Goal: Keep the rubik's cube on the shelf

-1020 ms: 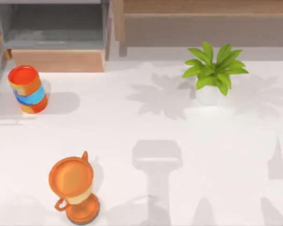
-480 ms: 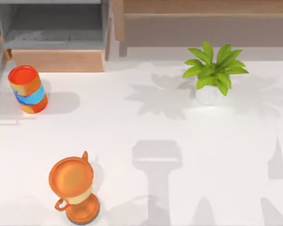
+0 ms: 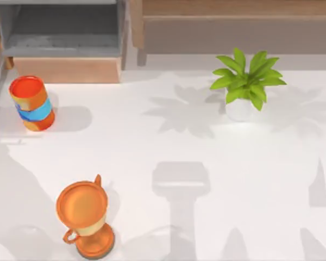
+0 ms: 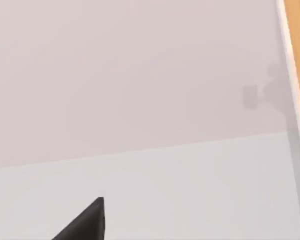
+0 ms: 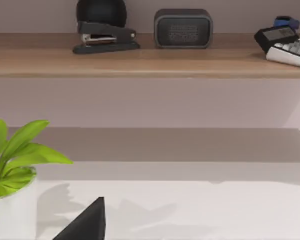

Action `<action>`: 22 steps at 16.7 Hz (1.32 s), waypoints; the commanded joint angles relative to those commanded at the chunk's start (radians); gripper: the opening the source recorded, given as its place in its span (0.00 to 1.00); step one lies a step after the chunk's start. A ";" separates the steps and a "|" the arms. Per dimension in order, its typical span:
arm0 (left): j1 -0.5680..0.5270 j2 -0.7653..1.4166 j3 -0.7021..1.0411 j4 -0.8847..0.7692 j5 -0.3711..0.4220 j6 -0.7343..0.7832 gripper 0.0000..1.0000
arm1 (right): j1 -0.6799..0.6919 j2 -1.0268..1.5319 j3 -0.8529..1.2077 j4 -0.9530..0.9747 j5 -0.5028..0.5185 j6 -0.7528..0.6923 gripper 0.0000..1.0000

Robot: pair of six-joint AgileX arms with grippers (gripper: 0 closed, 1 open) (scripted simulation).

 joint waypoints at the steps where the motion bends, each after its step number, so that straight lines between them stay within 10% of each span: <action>1: -0.032 0.026 0.062 -0.101 -0.018 -0.046 1.00 | 0.000 0.000 0.000 0.000 0.000 0.000 1.00; 10: -0.237 0.247 0.424 -0.731 -0.127 -0.339 1.00 | 0.000 0.000 0.000 0.000 0.000 0.000 1.00; 22: -0.263 0.244 0.432 -0.796 -0.139 -0.378 1.00 | 0.000 0.000 0.000 0.000 0.000 0.000 1.00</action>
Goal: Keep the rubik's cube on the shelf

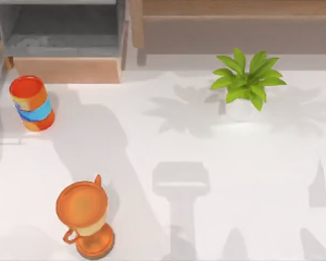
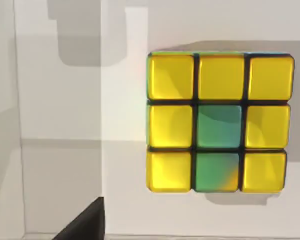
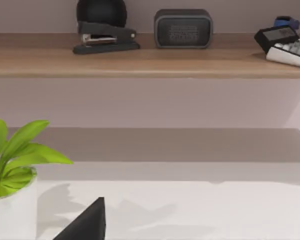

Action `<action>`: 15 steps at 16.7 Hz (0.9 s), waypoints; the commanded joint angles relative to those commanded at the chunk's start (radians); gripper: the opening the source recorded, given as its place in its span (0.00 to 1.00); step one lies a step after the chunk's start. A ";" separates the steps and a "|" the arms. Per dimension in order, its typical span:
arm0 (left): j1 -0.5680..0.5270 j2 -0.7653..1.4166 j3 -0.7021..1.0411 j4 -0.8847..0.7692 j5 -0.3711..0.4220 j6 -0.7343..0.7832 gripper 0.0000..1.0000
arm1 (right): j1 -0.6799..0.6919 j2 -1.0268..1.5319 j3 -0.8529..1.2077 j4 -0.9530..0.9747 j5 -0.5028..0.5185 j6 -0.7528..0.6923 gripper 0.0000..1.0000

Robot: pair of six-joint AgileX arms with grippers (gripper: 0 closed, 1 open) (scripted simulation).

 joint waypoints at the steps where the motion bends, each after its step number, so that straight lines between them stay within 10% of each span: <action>1: -0.006 -0.011 -0.005 -0.005 -0.002 -0.006 1.00 | 0.000 0.000 0.000 0.000 0.000 0.000 1.00; 15: -0.002 0.123 -0.046 0.168 0.002 0.001 1.00 | 0.000 0.000 0.000 0.000 0.000 0.000 1.00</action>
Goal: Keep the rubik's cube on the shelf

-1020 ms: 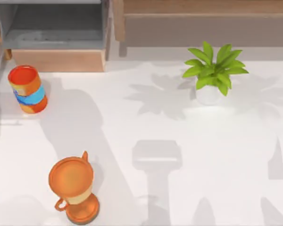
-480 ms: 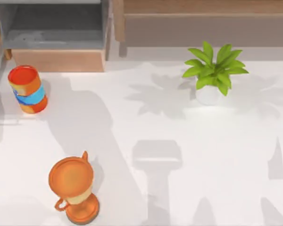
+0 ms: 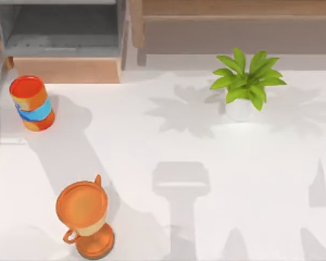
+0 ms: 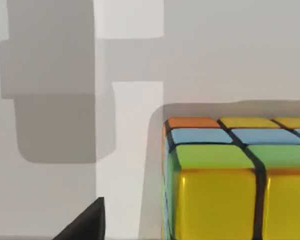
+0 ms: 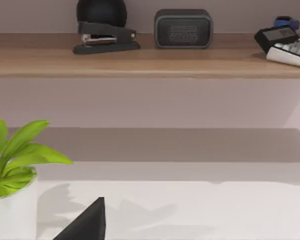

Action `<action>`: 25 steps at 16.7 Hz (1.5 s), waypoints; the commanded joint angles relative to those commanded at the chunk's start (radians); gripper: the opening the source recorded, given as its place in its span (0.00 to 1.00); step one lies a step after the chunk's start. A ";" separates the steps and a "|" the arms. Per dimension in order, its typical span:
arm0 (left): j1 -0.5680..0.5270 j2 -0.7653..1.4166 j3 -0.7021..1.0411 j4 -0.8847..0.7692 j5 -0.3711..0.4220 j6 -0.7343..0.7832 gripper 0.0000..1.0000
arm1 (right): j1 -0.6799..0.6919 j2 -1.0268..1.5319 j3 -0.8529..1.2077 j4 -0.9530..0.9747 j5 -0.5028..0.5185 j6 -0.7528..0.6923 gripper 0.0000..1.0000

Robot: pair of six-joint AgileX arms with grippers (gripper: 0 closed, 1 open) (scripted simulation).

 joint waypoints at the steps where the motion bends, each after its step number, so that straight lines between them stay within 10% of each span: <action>1: 0.000 0.000 0.000 0.000 0.000 0.000 1.00 | 0.000 0.000 0.000 0.000 0.000 0.000 1.00; 3: 0.000 0.000 0.000 0.000 0.000 0.000 1.00 | 0.000 0.000 0.000 0.000 0.000 0.000 1.00; 16: 0.000 0.000 0.000 0.000 0.000 0.000 0.02 | 0.000 0.000 0.000 0.000 0.000 0.000 1.00; 25: 0.001 -0.001 0.000 0.000 0.000 0.001 0.00 | 0.000 0.000 0.000 0.000 0.000 0.000 1.00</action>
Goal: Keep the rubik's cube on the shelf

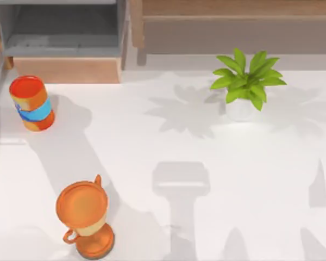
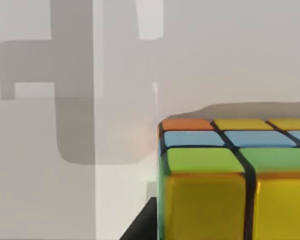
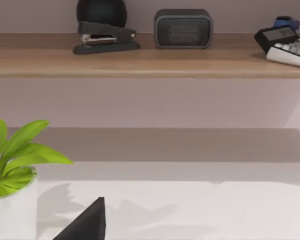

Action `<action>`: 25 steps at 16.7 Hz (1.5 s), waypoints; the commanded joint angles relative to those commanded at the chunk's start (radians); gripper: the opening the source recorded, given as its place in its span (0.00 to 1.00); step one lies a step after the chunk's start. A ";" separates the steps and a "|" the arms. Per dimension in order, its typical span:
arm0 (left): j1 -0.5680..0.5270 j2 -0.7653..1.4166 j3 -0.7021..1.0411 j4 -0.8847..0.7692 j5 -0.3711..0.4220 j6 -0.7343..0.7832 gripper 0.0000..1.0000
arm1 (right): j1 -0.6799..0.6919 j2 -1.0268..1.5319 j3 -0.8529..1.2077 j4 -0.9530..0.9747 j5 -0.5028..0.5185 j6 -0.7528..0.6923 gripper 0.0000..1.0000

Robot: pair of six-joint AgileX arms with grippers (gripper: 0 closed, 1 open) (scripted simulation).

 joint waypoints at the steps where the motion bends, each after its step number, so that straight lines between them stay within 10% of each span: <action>1: 0.001 0.000 0.000 -0.002 0.000 0.001 0.00 | 0.000 0.000 0.000 0.000 0.000 0.000 1.00; 25: 0.005 0.009 0.145 -0.138 0.000 0.005 0.00 | 0.000 0.000 0.000 0.000 0.000 0.000 1.00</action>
